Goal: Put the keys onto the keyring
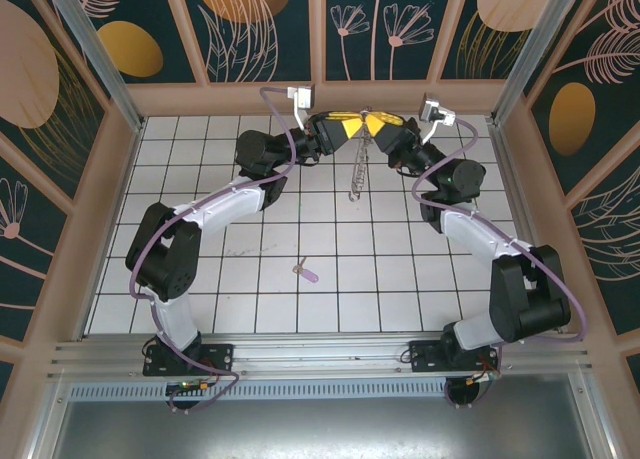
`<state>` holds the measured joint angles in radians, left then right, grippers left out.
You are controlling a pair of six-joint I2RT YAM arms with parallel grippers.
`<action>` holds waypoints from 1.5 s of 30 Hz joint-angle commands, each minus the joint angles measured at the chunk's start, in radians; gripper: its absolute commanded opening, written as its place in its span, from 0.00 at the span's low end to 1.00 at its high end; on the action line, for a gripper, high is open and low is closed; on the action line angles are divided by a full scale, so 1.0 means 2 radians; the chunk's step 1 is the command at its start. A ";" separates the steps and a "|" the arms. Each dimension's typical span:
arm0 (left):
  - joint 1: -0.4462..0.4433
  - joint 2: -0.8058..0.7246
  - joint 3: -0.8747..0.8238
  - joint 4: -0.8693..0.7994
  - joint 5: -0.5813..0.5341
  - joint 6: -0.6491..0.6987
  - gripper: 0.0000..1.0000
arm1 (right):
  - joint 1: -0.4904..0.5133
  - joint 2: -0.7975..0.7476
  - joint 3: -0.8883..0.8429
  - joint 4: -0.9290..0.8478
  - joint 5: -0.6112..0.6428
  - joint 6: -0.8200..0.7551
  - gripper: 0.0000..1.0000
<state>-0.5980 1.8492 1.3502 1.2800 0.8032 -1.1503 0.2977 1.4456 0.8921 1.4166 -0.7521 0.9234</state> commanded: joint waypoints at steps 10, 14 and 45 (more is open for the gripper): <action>-0.004 0.007 0.015 0.025 -0.004 -0.003 0.23 | 0.010 0.005 0.017 0.032 -0.008 0.001 0.00; -0.004 0.010 0.017 0.026 -0.004 -0.005 0.15 | 0.011 0.003 0.013 0.030 -0.010 -0.002 0.00; -0.004 -0.104 -0.031 -0.296 -0.067 0.497 0.00 | -0.083 -0.191 -0.078 -0.400 0.117 -0.141 0.59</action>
<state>-0.6025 1.7031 1.3296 0.6125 0.6952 -0.2630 0.1543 1.0893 0.7654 0.7528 -0.6144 0.6773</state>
